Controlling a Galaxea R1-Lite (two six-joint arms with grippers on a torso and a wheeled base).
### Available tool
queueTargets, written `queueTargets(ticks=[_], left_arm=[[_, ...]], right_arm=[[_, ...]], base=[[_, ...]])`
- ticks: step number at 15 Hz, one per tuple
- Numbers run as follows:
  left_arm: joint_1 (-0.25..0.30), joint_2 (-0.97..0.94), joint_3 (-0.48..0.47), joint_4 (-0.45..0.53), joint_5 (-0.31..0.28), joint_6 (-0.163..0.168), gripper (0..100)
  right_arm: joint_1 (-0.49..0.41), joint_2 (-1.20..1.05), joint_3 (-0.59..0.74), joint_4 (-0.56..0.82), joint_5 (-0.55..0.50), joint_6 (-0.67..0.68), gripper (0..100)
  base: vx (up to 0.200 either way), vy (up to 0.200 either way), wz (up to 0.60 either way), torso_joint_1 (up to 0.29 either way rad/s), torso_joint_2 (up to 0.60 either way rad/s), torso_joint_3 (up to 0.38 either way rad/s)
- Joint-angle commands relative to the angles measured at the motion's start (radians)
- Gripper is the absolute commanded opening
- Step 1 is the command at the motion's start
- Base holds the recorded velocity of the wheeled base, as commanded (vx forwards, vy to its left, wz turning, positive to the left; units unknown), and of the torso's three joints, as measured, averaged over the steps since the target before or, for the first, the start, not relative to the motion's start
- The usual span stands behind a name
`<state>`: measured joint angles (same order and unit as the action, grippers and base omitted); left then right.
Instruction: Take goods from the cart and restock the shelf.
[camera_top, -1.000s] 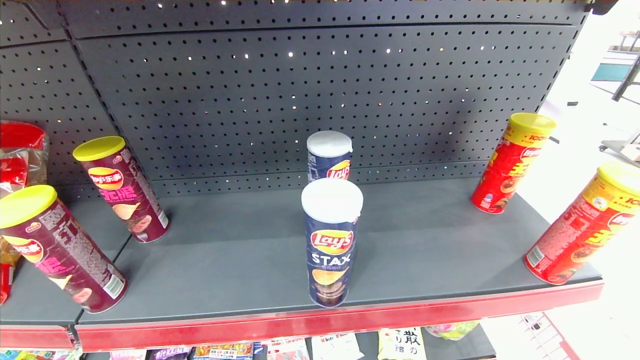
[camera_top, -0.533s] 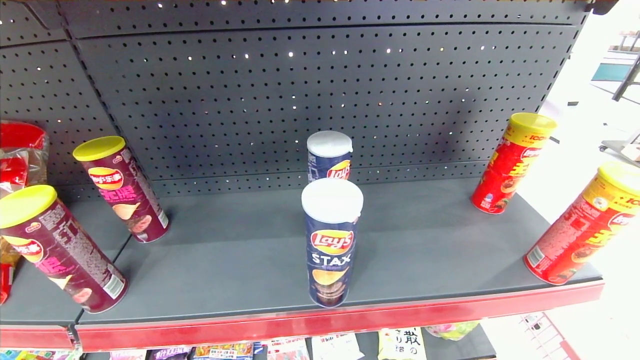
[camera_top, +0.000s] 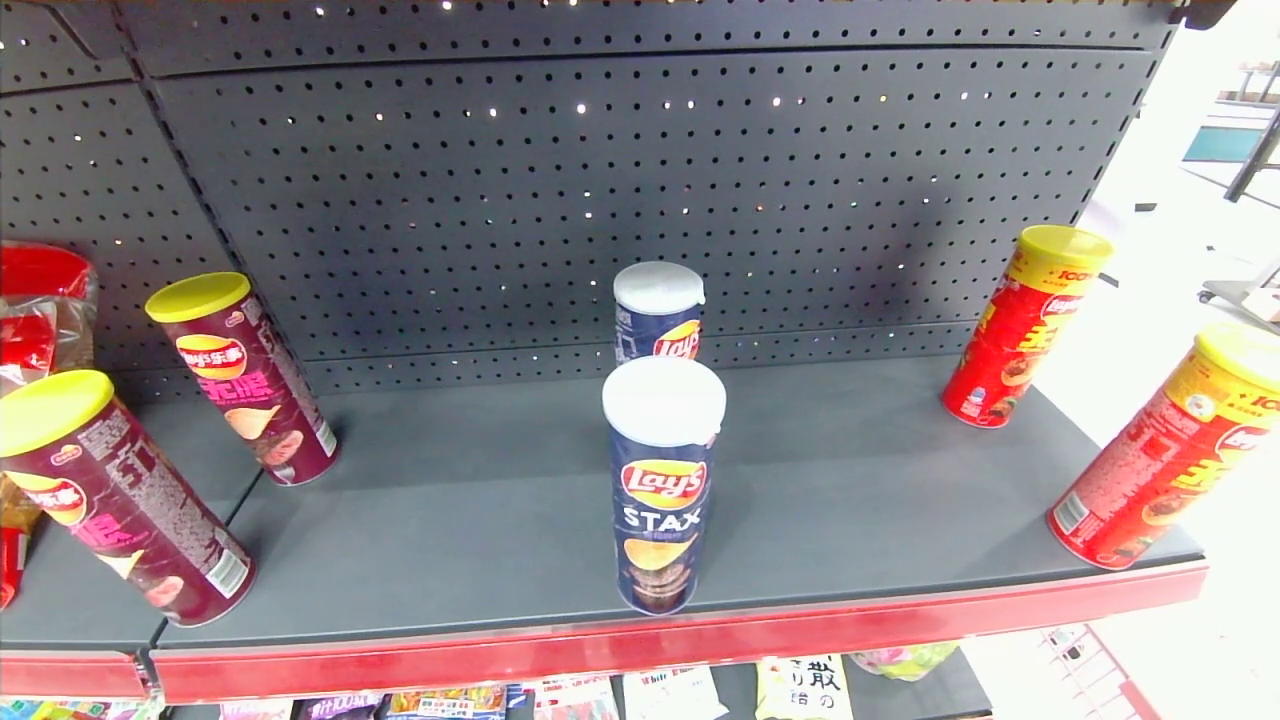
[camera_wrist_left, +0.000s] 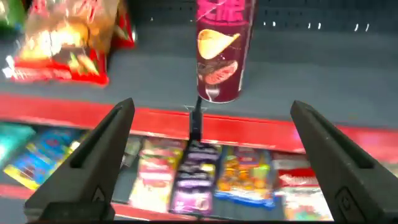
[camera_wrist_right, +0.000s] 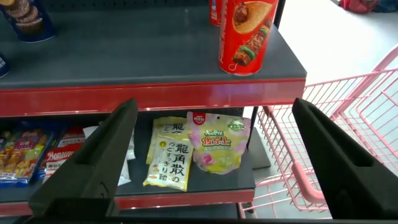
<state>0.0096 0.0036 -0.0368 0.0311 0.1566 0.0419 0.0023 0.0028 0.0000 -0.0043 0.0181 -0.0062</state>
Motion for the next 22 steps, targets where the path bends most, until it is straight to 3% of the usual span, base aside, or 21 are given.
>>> queueTargets(ticks=[1, 2, 3, 4, 5, 6, 7, 9, 10, 12, 14, 22], left_arm=[[0.0, -0.004, 0.0, -0.01, -0.066, 0.038, 100], [-0.003, 0.006, -0.002, -0.008, -0.074, 0.062, 100], [0.0, 0.016, -0.002, 0.0, -0.011, -0.043, 100], [0.0, 0.027, -0.005, 0.007, 0.046, -0.088, 100], [-0.005, -0.001, -0.005, 0.012, 0.047, -0.04, 100], [-0.005, -0.004, 0.002, 0.0, -0.028, -0.004, 100], [-0.005, -0.004, 0.006, -0.025, -0.103, 0.015, 100], [-0.005, -0.004, 0.008, -0.031, -0.155, 0.064, 100], [-0.005, -0.004, 0.009, -0.03, -0.149, 0.064, 100], [-0.005, -0.004, 0.009, -0.031, -0.092, 0.024, 100], [-0.005, -0.004, 0.009, -0.03, -0.089, 0.013, 100], [-0.005, -0.004, 0.009, -0.028, -0.091, 0.012, 100]], right_arm=[[-0.001, -0.003, 0.0, 0.0, 0.0, 0.0, 100], [-0.001, -0.003, 0.0, 0.0, 0.0, -0.001, 100], [0.001, -0.003, 0.0, 0.0, 0.0, -0.001, 100], [-0.001, -0.003, 0.0, 0.0, 0.0, -0.001, 100], [0.001, -0.003, 0.0, 0.0, 0.0, 0.0, 100], [0.001, -0.003, 0.0, 0.0, 0.0, -0.001, 100], [0.001, -0.003, 0.0, 0.0, 0.0, -0.001, 100], [0.001, -0.003, 0.0, 0.0, 0.0, -0.001, 100], [0.001, -0.003, 0.0, 0.0, 0.0, -0.001, 100], [0.001, -0.003, 0.0, 0.0, 0.0, -0.003, 100], [0.001, -0.003, 0.0, 0.0, 0.002, 0.002, 100], [0.001, -0.003, 0.0, 0.0, 0.002, 0.0, 100]], base=[[0.0, 0.0, 0.0, 0.0, 0.0, 0.0], [0.0, 0.0, 0.0, 0.0, 0.0, 0.0], [0.0, 0.0, 0.0, 0.0, 0.0, 0.0], [0.0, 0.0, 0.0, 0.0, 0.0, 0.0], [0.0, 0.0, 0.0, 0.0, 0.0, 0.0], [0.0, 0.0, 0.0, 0.0, 0.0, 0.0], [0.0, 0.0, 0.0, 0.0, 0.0, 0.0], [0.0, 0.0, 0.0, 0.0, 0.0, 0.0], [0.0, 0.0, 0.0, 0.0, 0.0, 0.0], [0.0, 0.0, 0.0, 0.0, 0.0, 0.0], [0.0, 0.0, 0.0, 0.0, 0.0, 0.0], [0.0, 0.0, 0.22, 0.0, 0.0, 0.0]])
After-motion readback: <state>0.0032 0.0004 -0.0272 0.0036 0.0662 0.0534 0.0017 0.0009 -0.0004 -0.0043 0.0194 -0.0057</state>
